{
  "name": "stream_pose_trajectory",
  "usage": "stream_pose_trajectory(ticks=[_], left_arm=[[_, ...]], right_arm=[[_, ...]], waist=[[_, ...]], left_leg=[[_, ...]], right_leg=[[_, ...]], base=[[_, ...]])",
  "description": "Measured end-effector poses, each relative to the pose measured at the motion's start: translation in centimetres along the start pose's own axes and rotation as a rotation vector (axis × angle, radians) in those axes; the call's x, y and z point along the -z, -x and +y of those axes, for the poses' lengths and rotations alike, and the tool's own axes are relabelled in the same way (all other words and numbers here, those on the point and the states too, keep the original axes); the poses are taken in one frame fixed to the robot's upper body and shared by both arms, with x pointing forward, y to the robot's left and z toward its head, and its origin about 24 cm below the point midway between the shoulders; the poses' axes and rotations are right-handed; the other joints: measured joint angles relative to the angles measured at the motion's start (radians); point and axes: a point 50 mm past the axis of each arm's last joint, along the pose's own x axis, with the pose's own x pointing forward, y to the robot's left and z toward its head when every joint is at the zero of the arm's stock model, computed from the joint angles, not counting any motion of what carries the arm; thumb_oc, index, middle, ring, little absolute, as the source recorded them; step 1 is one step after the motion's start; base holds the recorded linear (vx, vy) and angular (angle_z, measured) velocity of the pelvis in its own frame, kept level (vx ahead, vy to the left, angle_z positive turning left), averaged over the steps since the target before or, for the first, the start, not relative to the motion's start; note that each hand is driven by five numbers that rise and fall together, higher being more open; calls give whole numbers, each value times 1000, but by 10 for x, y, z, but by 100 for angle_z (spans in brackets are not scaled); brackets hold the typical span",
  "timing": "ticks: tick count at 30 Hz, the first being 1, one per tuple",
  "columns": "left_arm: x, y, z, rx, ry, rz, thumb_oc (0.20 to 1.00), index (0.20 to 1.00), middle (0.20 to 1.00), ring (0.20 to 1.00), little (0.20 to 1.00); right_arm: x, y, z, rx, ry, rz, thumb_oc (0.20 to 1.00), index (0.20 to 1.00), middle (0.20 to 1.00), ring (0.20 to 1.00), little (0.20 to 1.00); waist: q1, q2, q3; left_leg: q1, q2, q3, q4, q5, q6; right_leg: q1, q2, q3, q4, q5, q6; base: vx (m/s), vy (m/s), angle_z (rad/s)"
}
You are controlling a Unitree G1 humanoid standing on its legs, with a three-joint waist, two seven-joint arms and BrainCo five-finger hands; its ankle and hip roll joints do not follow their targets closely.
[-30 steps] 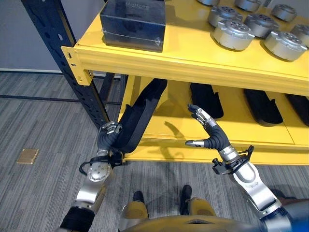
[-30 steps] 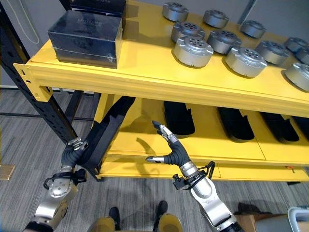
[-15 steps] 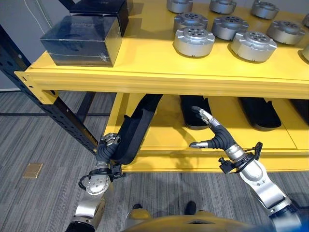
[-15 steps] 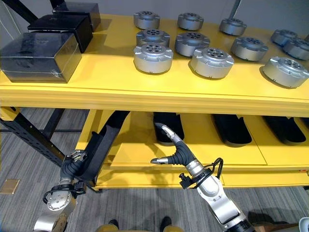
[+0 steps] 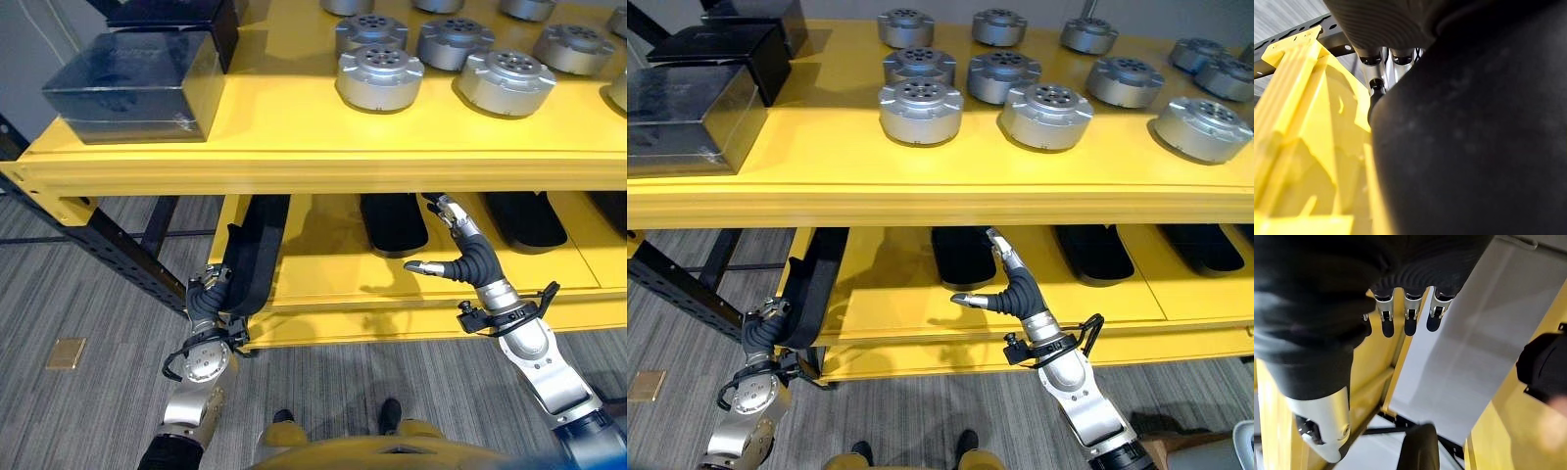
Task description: Move parts from the plastic box to the shelf.
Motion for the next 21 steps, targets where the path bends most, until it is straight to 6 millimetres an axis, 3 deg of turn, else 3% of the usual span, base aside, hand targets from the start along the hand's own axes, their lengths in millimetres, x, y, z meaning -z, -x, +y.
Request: stream_pose_trajectory(ticks=[7,11,14,17,21], left_arm=[[6,-9,-2,-108,-17,56,200,200,200,200,200],[-11,-20,-17,-124,38,21,200,200,200,200,200],[-33,-35,-35,-147,82,-23,200,200,200,200,200],[-34,-37,-40,-179,84,-19,200,200,200,200,200],[-34,-39,-40,-212,73,-26,200,200,200,200,200]], right_arm=[[-8,-5,-25,150,-13,-38,1000,1000,1000,1000,1000],[-22,-23,-32,193,-20,-128,1000,1000,1000,1000,1000],[-43,-39,-40,225,-13,-242,1000,1000,1000,1000,1000],[-46,-42,-42,227,-9,-258,1000,1000,1000,1000,1000],[-47,-43,-41,220,-8,-264,1000,1000,1000,1000,1000]], waist=[[-28,-23,44],[-41,-36,86],[-59,-24,172],[-70,-21,213],[-72,-6,225]], left_leg=[[-15,21,24,35,-15,-7],[-86,33,24,88,-19,-11],[-128,47,26,133,-24,-12],[-143,60,28,162,-32,-16],[-159,67,28,181,-35,-19]], right_leg=[[-36,11,25,42,-14,-13],[-103,19,33,74,-6,-25],[-145,25,46,103,3,-38],[-160,30,56,117,4,-44],[-173,34,58,126,-1,-47]], base=[[10,-29,-11],[-110,0,-5],[-136,10,-13],[-97,19,-12],[-89,37,-2]])
